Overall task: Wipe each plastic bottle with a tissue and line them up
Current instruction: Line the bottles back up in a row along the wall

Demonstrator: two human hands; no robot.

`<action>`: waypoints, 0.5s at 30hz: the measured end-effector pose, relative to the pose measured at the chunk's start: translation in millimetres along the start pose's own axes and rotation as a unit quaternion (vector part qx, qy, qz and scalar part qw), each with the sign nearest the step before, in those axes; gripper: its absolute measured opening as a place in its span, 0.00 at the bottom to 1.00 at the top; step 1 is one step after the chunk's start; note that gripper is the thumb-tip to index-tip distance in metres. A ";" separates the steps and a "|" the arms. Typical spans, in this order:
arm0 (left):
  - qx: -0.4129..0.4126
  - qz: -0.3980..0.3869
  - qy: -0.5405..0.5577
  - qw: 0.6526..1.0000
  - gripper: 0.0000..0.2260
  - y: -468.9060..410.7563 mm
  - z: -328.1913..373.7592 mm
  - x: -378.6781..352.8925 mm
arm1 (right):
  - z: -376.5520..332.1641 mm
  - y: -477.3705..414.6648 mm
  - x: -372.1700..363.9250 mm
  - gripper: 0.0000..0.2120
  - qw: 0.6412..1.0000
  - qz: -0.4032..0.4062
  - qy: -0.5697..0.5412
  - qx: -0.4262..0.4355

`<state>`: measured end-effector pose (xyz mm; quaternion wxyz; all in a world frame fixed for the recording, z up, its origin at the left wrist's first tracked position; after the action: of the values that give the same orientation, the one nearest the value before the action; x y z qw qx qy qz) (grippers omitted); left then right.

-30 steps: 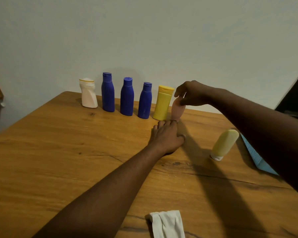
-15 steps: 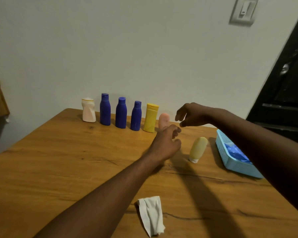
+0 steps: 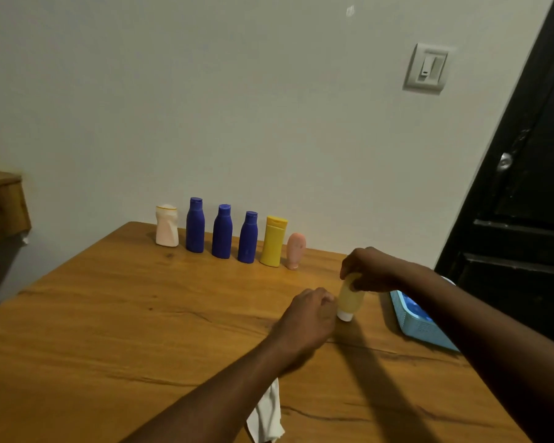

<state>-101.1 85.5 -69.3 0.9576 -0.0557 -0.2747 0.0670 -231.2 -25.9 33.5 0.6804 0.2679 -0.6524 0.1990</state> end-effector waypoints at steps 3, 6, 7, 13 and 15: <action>0.000 0.005 -0.011 1.000 0.21 -6.1 -5.9 -2.0 | 4.1 -6.9 -0.1 0.16 1.000 0.013 -0.015 0.017; 0.002 0.007 -0.003 1.000 0.20 -18.7 -8.4 0.9 | 9.4 -20.8 2.7 0.16 0.999 0.037 -0.033 0.020; 0.003 0.004 -0.001 1.000 0.20 -24.5 -8.2 2.4 | 11.0 -27.0 4.7 0.17 0.998 0.050 -0.039 0.020; -0.011 -0.002 -0.009 1.000 0.20 -60.3 -15.4 12.9 | 15.5 -74.7 13.1 0.18 0.991 0.115 -0.071 0.023; -0.015 -0.014 -0.013 1.000 0.19 -70.3 -22.2 14.1 | 15.3 -88.6 12.7 0.19 0.990 0.121 -0.065 0.020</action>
<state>-70.5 17.0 -70.5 0.9537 -0.0650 -0.2893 0.0508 -187.3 -105.4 37.0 0.6019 0.2129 -0.7188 0.2751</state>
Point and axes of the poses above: each hand's wrist, its own y-axis away from the middle knuckle, its own x-axis out of the back of the hand, z = x × y, the point moved 2 cm from there along -y, towards the middle knuckle, and after that the axes turned 2 degrees about x, right-handed, at the moved point
